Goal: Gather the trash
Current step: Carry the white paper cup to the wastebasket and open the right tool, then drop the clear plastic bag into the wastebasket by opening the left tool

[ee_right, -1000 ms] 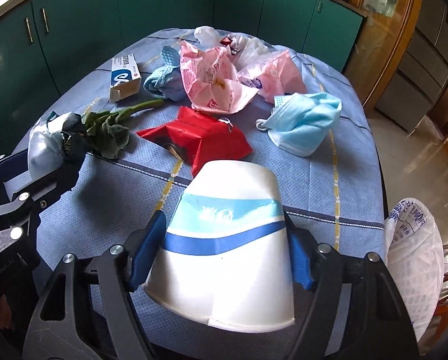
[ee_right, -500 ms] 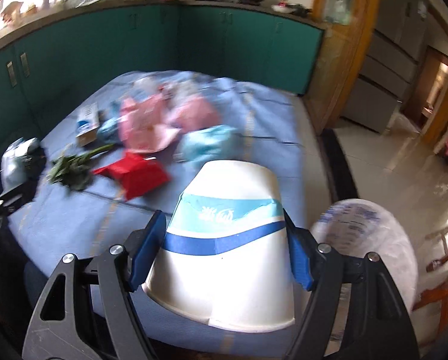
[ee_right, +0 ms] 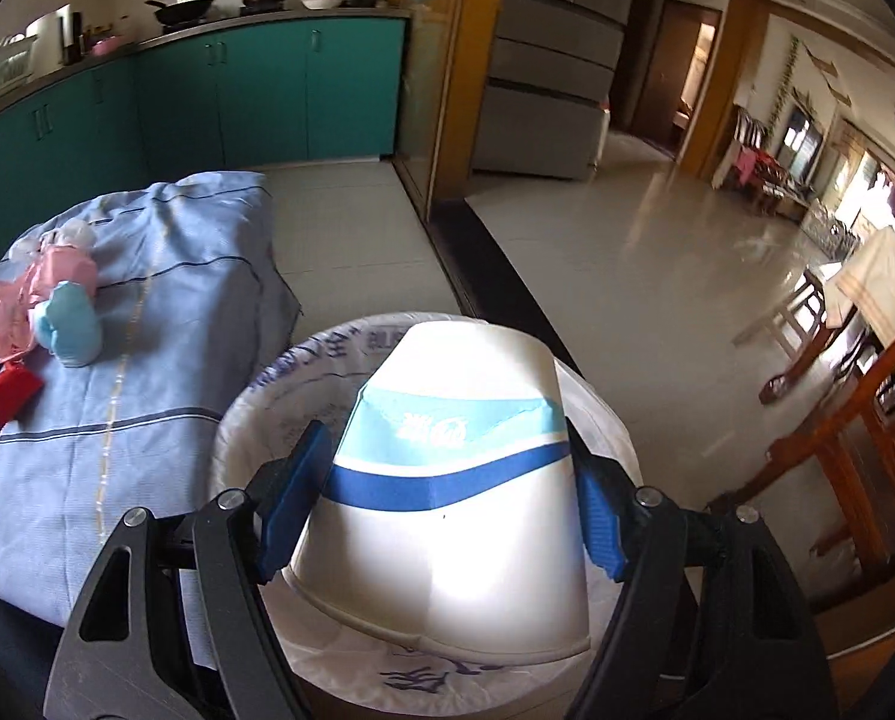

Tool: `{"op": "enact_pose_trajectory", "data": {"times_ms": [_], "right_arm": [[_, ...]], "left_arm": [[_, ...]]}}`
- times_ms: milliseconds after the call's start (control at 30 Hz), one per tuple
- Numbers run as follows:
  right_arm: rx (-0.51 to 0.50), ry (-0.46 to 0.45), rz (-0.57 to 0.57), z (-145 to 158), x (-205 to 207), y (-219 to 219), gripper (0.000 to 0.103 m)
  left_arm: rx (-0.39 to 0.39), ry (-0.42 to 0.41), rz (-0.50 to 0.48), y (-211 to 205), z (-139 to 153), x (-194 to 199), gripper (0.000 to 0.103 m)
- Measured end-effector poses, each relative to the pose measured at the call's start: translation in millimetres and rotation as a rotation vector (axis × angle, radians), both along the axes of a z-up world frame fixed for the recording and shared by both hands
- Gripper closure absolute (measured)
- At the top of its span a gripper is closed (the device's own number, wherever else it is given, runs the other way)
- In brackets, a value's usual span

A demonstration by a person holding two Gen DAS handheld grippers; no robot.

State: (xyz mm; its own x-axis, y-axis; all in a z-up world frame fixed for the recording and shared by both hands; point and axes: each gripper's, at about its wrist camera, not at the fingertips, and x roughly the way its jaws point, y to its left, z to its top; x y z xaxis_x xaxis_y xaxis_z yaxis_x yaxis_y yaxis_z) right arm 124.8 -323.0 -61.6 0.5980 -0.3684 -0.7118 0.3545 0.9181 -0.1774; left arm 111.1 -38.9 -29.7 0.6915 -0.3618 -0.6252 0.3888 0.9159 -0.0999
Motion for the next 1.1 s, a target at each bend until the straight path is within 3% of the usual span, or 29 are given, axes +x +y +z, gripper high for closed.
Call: {"op": "enact_pose_trajectory", "data": {"times_ms": [167, 467, 633, 767, 933, 1100], "right_arm": [[0.022, -0.047, -0.026, 6.0, -9.4, -12.2, 0.017], [0.020, -0.077, -0.109, 10.3, -25.8, -43.1, 0.016], [-0.012, -0.110, -0.191, 21.0, -44.0, -64.0, 0.016], [-0.014, -0.132, -0.242, 26.4, -54.1, -76.5, 0.016], [-0.008, -0.116, -0.210, 20.0, -44.6, -67.4, 0.015], [0.016, -0.071, -0.101, 3.8, -15.7, -31.0, 0.015]], "left_arm": [[-0.001, 0.017, -0.106, -45.7, -1.7, 1.2, 0.045], [-0.018, 0.050, -0.230, -103.4, -12.0, 13.9, 0.045], [-0.049, 0.096, -0.357, -150.1, -22.5, 19.4, 0.043], [-0.062, 0.050, -0.443, -180.3, -33.8, 12.8, 0.013], [0.001, 0.025, -0.369, -164.2, -45.6, 17.4, 0.012], [0.141, -0.059, -0.053, -86.2, -38.4, 35.2, 0.006]]}}
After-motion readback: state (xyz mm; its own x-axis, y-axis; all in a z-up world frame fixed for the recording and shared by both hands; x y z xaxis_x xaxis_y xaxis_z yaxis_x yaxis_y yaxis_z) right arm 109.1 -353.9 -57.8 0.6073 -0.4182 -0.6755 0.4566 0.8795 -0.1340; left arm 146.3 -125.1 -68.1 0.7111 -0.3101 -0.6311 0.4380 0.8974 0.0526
